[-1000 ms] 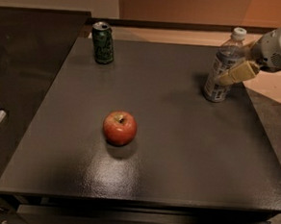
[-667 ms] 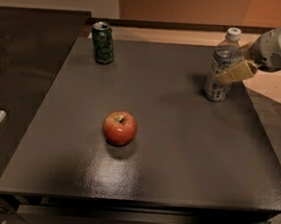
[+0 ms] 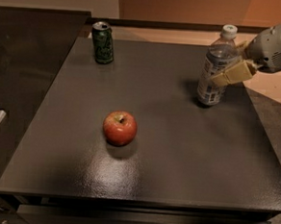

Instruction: Move blue plastic bottle near apple

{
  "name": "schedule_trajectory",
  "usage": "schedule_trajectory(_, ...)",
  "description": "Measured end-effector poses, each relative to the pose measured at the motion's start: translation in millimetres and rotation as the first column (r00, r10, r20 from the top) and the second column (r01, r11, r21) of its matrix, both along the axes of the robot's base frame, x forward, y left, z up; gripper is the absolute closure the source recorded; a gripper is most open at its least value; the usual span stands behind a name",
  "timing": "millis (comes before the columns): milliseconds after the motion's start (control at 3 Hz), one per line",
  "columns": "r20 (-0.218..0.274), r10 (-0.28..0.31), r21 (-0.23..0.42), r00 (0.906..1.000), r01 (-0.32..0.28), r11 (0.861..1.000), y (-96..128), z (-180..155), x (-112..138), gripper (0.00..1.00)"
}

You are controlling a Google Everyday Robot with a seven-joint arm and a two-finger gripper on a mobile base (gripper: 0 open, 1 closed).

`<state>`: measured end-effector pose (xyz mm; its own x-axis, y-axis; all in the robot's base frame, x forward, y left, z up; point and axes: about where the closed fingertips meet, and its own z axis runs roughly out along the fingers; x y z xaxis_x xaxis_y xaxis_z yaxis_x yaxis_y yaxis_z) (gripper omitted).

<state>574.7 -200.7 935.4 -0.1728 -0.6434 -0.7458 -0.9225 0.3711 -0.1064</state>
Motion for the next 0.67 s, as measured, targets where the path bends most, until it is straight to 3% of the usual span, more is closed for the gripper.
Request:
schedule_trajectory(333,-0.019,0.085,0.031,0.9962,-0.084,0.996,27,8,-27,1.0)
schedule_trajectory(667,-0.032,0.166,0.063,0.9856,-0.164,0.984,52,14,-53,1.0)
